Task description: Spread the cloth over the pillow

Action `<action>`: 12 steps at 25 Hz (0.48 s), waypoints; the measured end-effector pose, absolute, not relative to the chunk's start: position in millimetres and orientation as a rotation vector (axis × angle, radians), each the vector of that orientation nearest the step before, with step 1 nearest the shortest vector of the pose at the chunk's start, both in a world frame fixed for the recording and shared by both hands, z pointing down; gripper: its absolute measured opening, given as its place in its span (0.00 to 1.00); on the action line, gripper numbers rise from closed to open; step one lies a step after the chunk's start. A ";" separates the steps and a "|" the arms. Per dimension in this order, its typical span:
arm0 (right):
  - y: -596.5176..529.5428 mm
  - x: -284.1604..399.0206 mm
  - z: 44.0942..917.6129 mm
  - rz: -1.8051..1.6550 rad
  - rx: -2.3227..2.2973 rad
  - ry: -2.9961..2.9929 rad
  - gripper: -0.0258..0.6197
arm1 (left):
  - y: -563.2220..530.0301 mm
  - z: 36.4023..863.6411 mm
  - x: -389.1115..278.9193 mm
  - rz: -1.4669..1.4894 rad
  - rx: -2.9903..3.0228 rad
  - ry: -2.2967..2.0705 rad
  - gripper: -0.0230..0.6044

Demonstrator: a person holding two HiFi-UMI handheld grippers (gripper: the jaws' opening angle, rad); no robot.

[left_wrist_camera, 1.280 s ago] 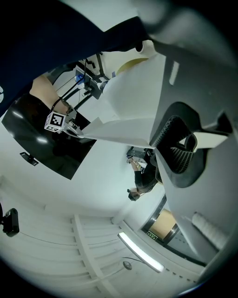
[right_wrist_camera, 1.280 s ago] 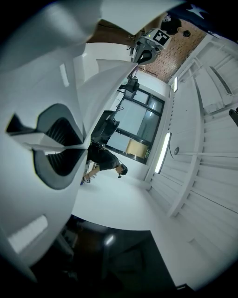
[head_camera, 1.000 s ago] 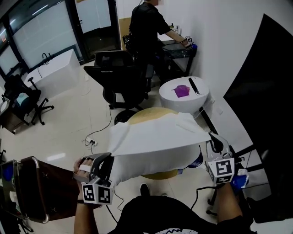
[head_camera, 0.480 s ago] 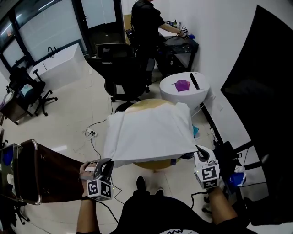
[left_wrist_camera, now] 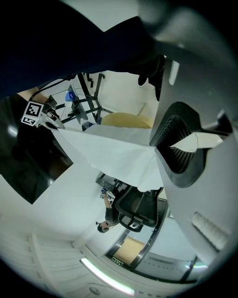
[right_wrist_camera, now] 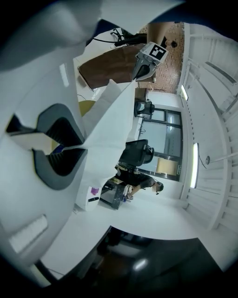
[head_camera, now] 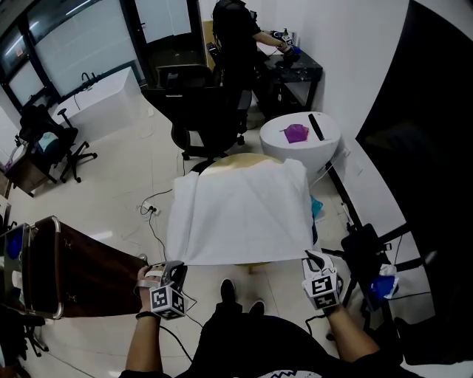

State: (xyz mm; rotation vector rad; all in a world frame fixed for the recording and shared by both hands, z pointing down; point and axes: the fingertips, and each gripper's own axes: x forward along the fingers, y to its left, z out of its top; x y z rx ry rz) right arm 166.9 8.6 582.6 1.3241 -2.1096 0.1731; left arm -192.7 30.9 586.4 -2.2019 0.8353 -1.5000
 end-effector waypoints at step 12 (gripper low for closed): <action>18.6 171.3 653.7 0.232 1.229 -2.015 0.06 | 41.5 662.1 -187.7 -1.628 -2.258 0.753 0.04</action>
